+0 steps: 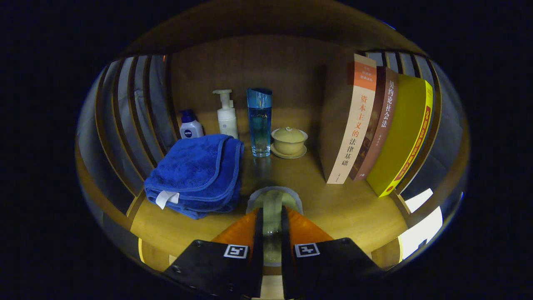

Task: Pull open the drawer, take out the items inside it, and place them on the countertop above the cabinet.

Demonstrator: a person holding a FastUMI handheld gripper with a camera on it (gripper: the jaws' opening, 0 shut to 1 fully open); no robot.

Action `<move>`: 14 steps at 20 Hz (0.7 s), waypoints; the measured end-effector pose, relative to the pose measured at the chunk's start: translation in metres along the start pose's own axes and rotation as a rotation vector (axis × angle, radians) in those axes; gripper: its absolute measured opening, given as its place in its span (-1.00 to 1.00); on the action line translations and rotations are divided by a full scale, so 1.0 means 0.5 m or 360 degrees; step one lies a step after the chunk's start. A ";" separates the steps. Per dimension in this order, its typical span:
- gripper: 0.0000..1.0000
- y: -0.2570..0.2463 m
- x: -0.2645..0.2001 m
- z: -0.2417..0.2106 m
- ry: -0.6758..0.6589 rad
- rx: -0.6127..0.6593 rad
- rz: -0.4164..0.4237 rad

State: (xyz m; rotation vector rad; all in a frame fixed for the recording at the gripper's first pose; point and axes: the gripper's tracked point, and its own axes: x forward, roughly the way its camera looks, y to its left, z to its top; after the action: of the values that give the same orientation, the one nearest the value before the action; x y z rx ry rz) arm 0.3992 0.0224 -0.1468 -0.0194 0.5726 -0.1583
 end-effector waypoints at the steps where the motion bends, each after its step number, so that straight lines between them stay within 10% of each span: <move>1: -0.46 -0.002 0.002 -0.005 0.0009 -0.0002 -0.0003; 7: -0.34 -0.015 0.013 -0.019 0.0026 0.0044 -0.0032; 14: 0.67 0.015 -0.003 -0.031 0.0029 0.0154 0.0062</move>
State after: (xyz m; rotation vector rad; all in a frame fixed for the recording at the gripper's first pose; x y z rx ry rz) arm 0.3907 0.0304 -0.1594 0.0869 0.5824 -0.1481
